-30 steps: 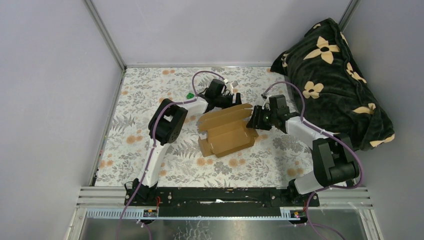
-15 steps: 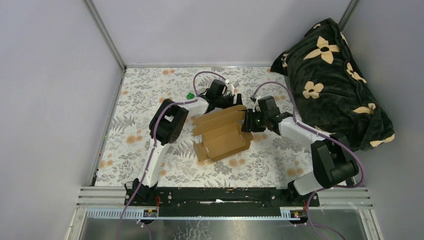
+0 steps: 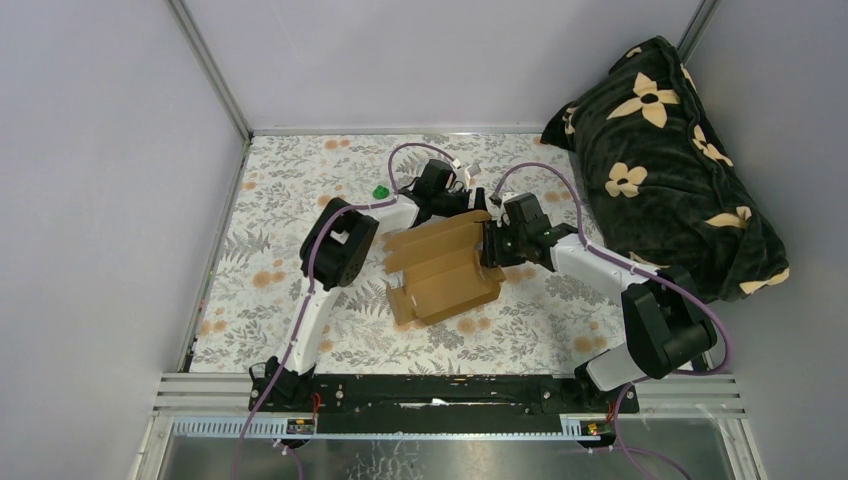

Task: Fold the paper box
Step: Fold the paper box at the center of the board.

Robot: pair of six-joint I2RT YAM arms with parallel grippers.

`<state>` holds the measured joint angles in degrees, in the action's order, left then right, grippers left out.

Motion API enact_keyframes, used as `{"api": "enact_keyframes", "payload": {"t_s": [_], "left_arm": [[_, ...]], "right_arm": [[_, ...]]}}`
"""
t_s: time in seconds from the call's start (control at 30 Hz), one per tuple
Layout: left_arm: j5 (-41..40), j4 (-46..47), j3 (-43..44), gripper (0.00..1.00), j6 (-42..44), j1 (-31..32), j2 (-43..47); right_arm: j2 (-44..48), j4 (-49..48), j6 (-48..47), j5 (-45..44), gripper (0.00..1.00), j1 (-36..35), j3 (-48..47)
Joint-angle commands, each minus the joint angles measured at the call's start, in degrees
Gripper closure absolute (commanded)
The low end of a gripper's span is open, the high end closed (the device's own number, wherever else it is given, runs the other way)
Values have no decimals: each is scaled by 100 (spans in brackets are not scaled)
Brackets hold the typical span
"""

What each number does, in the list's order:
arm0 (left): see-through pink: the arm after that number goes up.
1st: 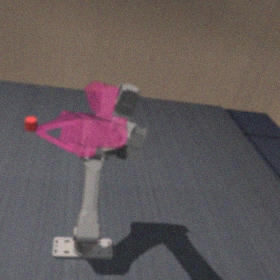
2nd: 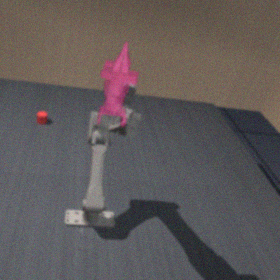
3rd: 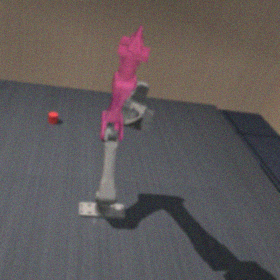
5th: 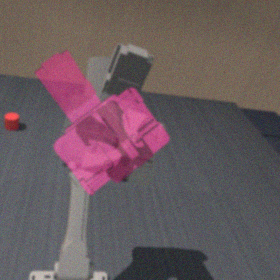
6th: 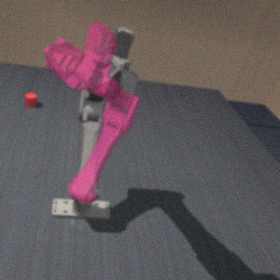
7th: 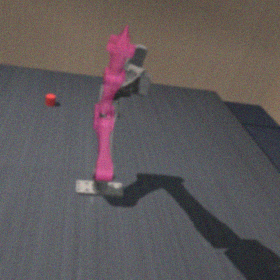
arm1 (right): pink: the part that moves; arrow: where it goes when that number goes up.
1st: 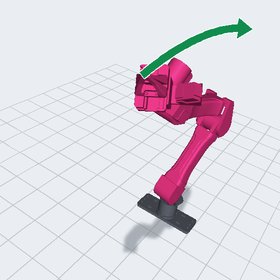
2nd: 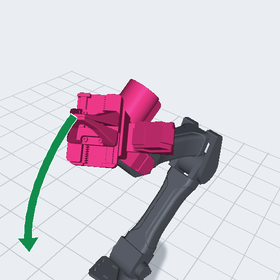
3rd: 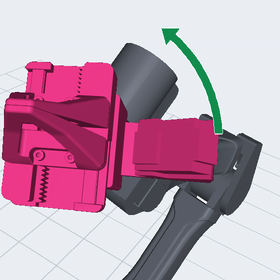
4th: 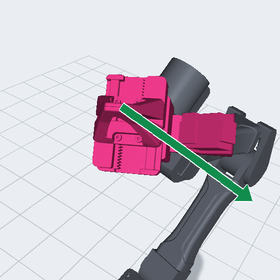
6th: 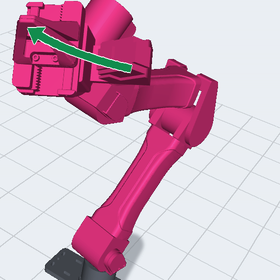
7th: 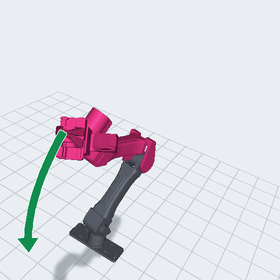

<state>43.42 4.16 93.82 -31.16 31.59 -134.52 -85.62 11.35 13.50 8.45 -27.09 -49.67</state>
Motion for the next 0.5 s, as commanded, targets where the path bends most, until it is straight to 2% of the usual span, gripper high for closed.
{"api": "enact_keyframes", "payload": {"t_s": [0.0, 0.47], "left_arm": [[107, 178, 44, 23, -48, 91, -132], [123, 350, -105, 23, -143, 207, -60]], "right_arm": [[6, 27, -106, -69, 50, -133, -253], [240, 163, -23, 57, 49, -146, -454]]}}
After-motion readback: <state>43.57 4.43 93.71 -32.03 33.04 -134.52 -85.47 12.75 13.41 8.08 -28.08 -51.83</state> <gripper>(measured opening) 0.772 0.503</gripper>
